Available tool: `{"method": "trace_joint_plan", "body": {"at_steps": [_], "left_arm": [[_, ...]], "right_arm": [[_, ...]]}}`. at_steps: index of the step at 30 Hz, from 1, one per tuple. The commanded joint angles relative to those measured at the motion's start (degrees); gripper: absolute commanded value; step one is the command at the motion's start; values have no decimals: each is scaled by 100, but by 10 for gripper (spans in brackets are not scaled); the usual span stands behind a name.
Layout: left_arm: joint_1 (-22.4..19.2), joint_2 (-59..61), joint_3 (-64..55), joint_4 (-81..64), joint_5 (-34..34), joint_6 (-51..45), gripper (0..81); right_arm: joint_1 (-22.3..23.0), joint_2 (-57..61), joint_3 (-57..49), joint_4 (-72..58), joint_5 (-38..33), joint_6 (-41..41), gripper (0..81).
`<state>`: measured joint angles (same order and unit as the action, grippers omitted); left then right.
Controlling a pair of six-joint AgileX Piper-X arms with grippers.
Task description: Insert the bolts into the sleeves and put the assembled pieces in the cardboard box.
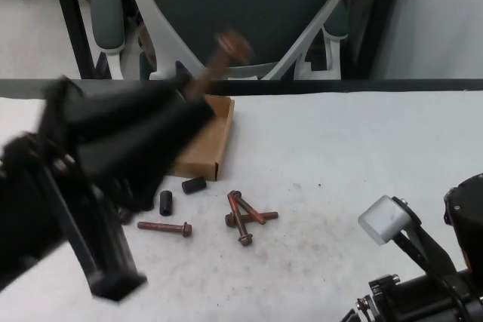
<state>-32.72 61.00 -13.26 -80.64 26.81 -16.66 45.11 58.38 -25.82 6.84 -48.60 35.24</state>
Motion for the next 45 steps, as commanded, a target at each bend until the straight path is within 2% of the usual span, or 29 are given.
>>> {"method": "trace_joint_plan", "body": {"at_steps": [1, 8, 17, 28, 32, 35, 38, 42, 44, 45], "left_arm": [[13, -31, -25, -836, -507, 65, 8], [13, -127, -40, -836, -922, -414, 8], [13, -194, -39, -760, -818, -387, 8], [13, -170, -54, 1694, -745, -85, 8], [13, -155, -272, 2735, -744, -21, 8], [13, -143, -628, 3692, -826, 642, 8], [13, -130, -1043, 4537, -1161, 1174, 8], [13, -129, -1519, 5517, -1804, 1666, 8], [59, -129, -1575, 5586, -2019, 1860, 8], [123, -129, -1574, 5581, -2016, 1884, 8]], "right_arm": [[2, -16, -10, -6, -232, 82, 378], [2, -16, -10, -21, -303, 82, 378], [2, -16, -10, -20, -329, 82, 378], [2, -16, -10, -20, -218, -28, 378], [2, -16, -10, -6, 222, -349, 378], [2, -16, -10, 127, 503, -447, 371], [2, -16, -10, 482, 608, -624, 305], [2, -16, -10, 744, 581, -872, 128], [2, -16, -10, 744, 524, -951, 26], [2, -16, -10, 744, 466, -1025, 0]]}}
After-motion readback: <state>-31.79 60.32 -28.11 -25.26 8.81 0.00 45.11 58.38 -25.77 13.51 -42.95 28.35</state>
